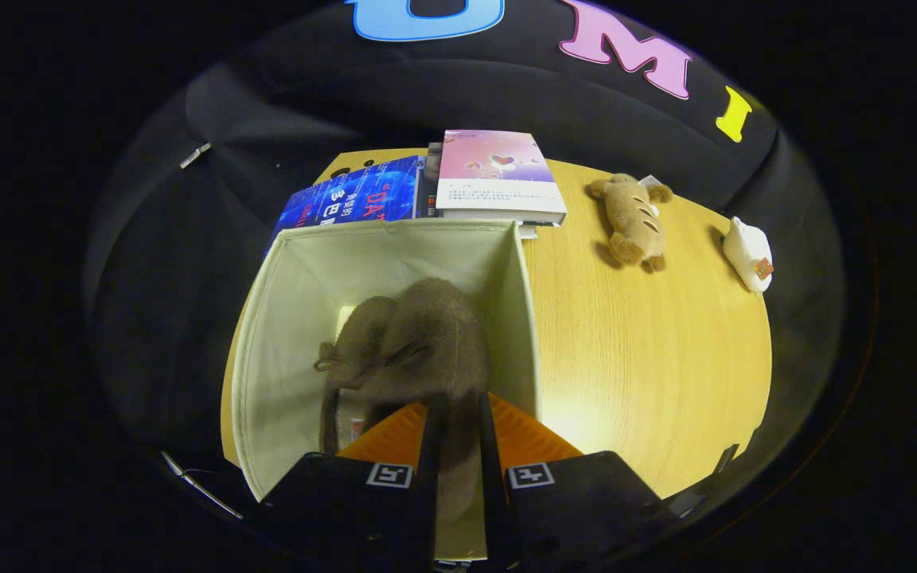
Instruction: Open the storage box then place both shoes into the box .Put the left shoe in first, then the right shoe, with the right side of both shoes facing outward in a uniform manner.
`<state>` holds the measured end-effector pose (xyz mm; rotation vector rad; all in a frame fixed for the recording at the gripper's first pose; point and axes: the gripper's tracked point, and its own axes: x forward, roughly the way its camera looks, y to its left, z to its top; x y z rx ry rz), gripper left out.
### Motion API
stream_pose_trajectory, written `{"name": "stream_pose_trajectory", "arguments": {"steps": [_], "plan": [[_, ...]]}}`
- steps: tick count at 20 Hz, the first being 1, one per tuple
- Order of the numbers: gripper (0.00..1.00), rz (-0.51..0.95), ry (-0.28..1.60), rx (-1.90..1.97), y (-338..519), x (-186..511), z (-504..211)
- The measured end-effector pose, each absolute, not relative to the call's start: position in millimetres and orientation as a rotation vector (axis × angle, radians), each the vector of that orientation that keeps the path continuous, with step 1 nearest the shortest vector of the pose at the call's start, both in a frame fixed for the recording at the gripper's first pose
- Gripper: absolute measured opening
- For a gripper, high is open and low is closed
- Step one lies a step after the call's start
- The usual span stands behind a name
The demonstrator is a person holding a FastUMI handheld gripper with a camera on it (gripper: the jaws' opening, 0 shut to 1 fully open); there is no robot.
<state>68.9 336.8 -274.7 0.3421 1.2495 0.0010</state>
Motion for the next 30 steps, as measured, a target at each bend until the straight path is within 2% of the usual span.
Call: {"name": "stream_pose_trajectory", "arguments": {"steps": [2,5,7,9,15,20,30], "plan": [[0.32,0.016,1.230,0.335,337,71,-269],[0.68,0.061,1.210,0.353,343,71,-261],[0.86,0.086,1.195,0.357,347,71,-256],[0.97,0.108,1.177,0.342,347,67,-250],[0.98,0.186,1.038,0.341,326,58,-216],[0.98,0.181,0.910,0.339,258,41,-193],[0.98,0.026,0.691,0.310,68,-13,-171]]}}
